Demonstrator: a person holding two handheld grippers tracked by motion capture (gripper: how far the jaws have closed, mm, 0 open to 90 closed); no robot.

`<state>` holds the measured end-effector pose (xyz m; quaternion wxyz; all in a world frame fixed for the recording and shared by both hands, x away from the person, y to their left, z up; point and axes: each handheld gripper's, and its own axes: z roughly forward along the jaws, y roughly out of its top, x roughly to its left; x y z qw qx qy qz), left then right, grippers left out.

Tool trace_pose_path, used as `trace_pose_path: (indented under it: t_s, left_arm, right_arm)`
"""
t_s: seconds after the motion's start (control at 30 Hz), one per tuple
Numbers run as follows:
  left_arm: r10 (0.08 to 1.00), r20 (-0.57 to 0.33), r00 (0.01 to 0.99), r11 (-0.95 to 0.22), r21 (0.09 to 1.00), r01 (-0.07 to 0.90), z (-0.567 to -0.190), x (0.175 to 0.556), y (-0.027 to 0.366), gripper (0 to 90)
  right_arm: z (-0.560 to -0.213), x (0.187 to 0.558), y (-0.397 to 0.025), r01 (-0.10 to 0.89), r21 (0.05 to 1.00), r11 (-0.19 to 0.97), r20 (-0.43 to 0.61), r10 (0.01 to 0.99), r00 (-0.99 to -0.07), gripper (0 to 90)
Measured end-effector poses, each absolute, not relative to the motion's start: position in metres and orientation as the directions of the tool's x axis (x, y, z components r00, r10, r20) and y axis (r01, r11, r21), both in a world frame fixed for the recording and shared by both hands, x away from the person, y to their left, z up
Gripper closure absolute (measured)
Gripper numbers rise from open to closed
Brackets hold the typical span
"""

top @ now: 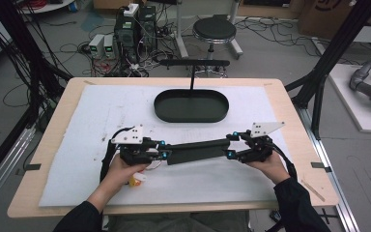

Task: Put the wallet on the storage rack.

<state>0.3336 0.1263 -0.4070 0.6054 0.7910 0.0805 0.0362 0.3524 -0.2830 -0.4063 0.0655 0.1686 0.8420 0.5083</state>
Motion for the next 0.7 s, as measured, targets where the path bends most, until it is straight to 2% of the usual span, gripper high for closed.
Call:
trace_pose_path:
  t_s: [0.07,0.17,0.4,0.7]
  left_arm:
    - [0.162,-0.043,0.986,-0.261,0.962,0.085,-0.407,0.333,0.125,77.0]
    - [0.160,-0.051,0.986,-0.254,0.963,0.091,-0.407,0.334,0.125,76.9]
    - [0.170,-0.073,0.983,-0.212,0.971,0.109,-0.406,0.335,0.130,76.3]
    - [0.213,-0.054,0.976,-0.209,0.973,0.100,-0.405,0.335,0.132,72.4]
  right_arm:
    - [-0.407,0.351,-0.279,0.200,0.876,0.439,0.054,0.322,-0.945,41.4]
    - [-0.407,0.347,-0.274,0.162,0.875,0.456,0.031,0.280,-0.959,54.8]
    - [-0.405,0.344,-0.274,0.141,0.884,0.446,0.029,0.250,-0.968,72.3]
    - [-0.402,0.341,-0.275,0.143,0.891,0.431,0.046,0.227,-0.973,76.5]
